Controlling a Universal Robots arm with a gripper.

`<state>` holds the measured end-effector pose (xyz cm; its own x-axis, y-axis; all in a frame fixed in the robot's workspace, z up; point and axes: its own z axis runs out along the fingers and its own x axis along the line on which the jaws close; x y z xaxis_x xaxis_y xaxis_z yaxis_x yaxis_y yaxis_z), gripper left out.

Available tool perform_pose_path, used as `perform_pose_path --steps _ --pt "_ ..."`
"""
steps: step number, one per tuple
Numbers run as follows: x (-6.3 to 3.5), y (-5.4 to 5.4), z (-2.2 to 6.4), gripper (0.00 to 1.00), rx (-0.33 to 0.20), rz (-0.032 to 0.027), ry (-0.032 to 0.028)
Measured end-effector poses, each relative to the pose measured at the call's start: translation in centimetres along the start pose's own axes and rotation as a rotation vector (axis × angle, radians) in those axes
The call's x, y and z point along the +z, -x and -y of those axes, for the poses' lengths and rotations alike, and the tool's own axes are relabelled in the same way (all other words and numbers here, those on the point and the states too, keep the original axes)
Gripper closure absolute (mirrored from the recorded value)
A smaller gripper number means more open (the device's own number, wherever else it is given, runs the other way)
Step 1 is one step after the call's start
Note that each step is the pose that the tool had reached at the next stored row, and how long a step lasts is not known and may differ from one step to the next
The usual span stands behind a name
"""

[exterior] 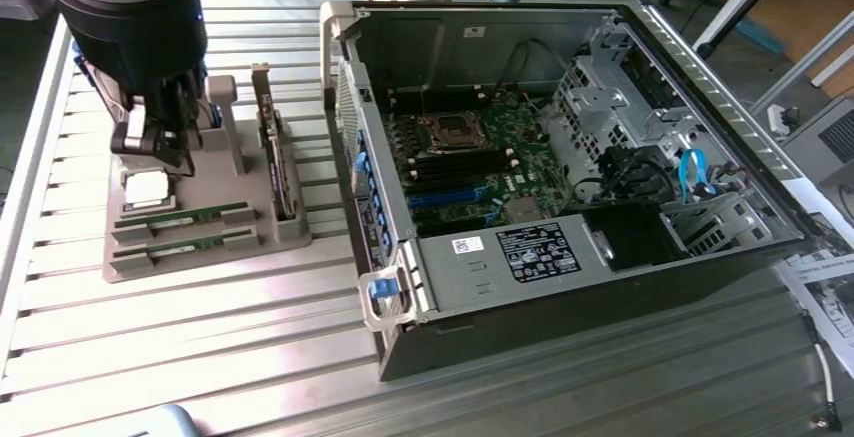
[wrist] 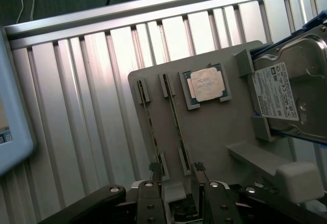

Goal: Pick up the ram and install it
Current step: 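Pick up the ram and move it above insertion slot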

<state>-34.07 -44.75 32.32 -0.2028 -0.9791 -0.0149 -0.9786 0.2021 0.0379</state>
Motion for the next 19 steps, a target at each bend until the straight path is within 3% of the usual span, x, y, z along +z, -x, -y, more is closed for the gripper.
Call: perform_pose_path --steps 19 --pt "1.0 -0.01 0.04 0.64 0.0 0.0 0.0"
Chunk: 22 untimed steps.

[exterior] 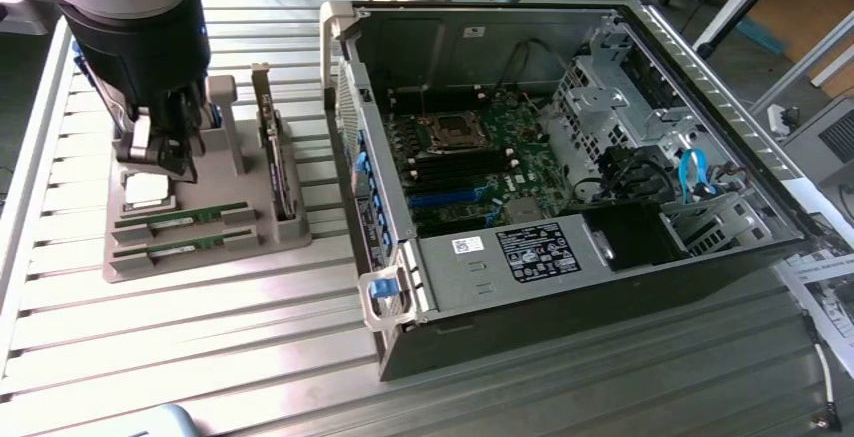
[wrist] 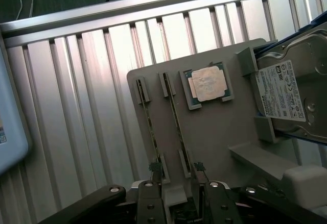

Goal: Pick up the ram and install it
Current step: 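Pick up the ram and move it above insertion slot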

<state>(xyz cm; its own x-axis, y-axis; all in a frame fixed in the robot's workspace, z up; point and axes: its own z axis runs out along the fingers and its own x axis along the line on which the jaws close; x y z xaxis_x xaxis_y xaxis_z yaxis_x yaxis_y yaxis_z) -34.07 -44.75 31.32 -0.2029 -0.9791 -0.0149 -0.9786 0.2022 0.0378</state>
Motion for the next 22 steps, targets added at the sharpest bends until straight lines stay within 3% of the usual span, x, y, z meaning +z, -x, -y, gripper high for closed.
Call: perform_pose_path --steps 22 --pt "1.12 0.0 0.04 0.64 0.0 -0.0001 0.0001"
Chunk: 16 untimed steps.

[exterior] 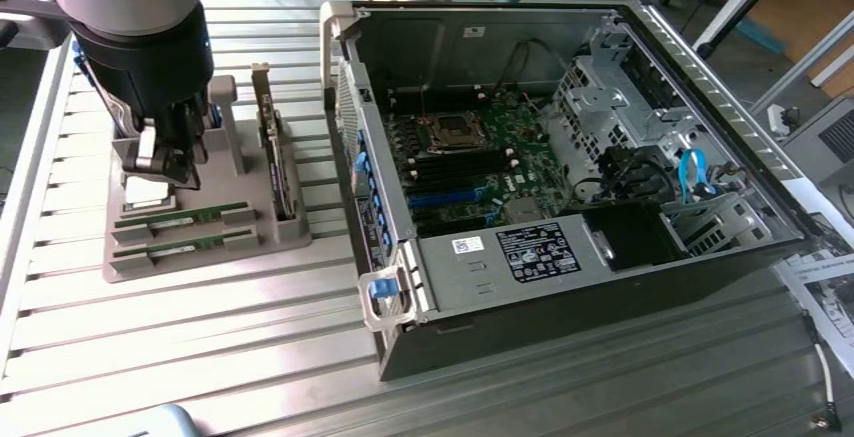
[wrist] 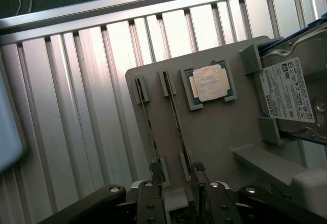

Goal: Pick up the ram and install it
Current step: 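Pick up the ram and move it above insertion slot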

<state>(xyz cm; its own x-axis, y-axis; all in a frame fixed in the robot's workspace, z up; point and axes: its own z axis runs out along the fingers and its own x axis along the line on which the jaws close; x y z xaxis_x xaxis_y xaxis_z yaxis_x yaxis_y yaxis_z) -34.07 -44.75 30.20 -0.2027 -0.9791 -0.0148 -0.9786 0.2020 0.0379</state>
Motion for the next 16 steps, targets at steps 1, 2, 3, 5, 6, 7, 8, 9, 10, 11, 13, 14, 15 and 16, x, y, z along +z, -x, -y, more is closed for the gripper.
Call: perform_pose_path --steps 1,2,3,5,6,7,8,9,10,11,13,14,15,16 --pt "0.05 0.0 0.0 0.64 0.0 0.0001 0.0" --pt "0.09 0.0 0.0 0.64 0.0 0.0001 0.0" --pt "0.13 0.0 0.0 0.64 0.0 0.0 0.0" --pt "0.21 0.0 0.01 0.64 0.0 0.0 0.0" --pt "0.26 0.0 0.01 0.64 0.0 0.0001 0.0" --pt "0.31 0.0 0.01 0.64 0.0 0.0001 0.0" --pt "0.36 -0.01 0.01 0.64 0.0 0.0001 0.0" --pt "0.4 -0.01 0.01 0.64 0.0 0.0 0.0" --pt "0.44 -0.01 0.02 0.64 0.0 0.0 0.0" --pt "0.49 -0.01 0.02 0.64 0.0 0.0001 0.0" --pt "0.58 -0.01 0.02 0.64 0.0 0.0001 0.0" --pt "0.62 -0.01 0.02 0.64 0.0 0.0001 0.0" --pt "0.67 -0.01 0.03 0.64 0.0 0.0001 0.0" --pt "0.74 -0.01 0.03 0.64 0.0 0.0001 0.0"
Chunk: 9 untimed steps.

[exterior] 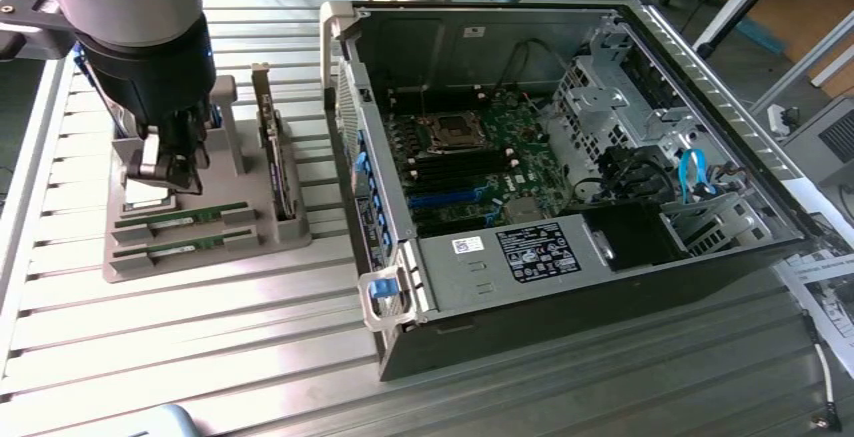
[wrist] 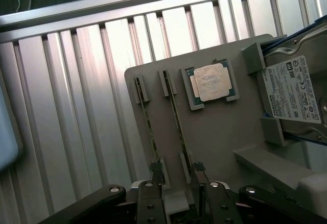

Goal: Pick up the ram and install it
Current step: 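Pick up the ram and move it above insertion slot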

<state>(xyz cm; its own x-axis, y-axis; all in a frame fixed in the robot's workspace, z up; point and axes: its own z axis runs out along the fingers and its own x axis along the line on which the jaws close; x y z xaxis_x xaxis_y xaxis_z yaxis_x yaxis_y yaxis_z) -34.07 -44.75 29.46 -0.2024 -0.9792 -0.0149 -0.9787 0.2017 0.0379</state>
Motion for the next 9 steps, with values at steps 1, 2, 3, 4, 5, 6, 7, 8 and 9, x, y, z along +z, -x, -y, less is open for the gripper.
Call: perform_pose_path --steps 1,2,3,4,5,6,7,8,9 --pt "0.06 0.0 0.0 0.64 0.0 -0.0001 0.0" --pt "0.11 0.0 0.01 0.64 0.0 0.0 0.0" --pt "0.15 0.0 0.01 0.64 0.0 0.0 0.0" --pt "0.19 0.0 0.01 0.64 0.0 -0.0001 0.0" --pt "0.24 0.0 0.01 0.64 0.0 0.0 0.0" --pt "0.29 -0.01 0.01 0.64 0.0 -0.0001 0.0" --pt "0.34 -0.01 0.01 0.64 0.0 0.0 0.0" --pt "0.38 -0.01 0.02 0.64 0.0 -0.0001 0.0" --pt "0.44 -0.01 0.02 0.64 0.0 0.0 0.0"
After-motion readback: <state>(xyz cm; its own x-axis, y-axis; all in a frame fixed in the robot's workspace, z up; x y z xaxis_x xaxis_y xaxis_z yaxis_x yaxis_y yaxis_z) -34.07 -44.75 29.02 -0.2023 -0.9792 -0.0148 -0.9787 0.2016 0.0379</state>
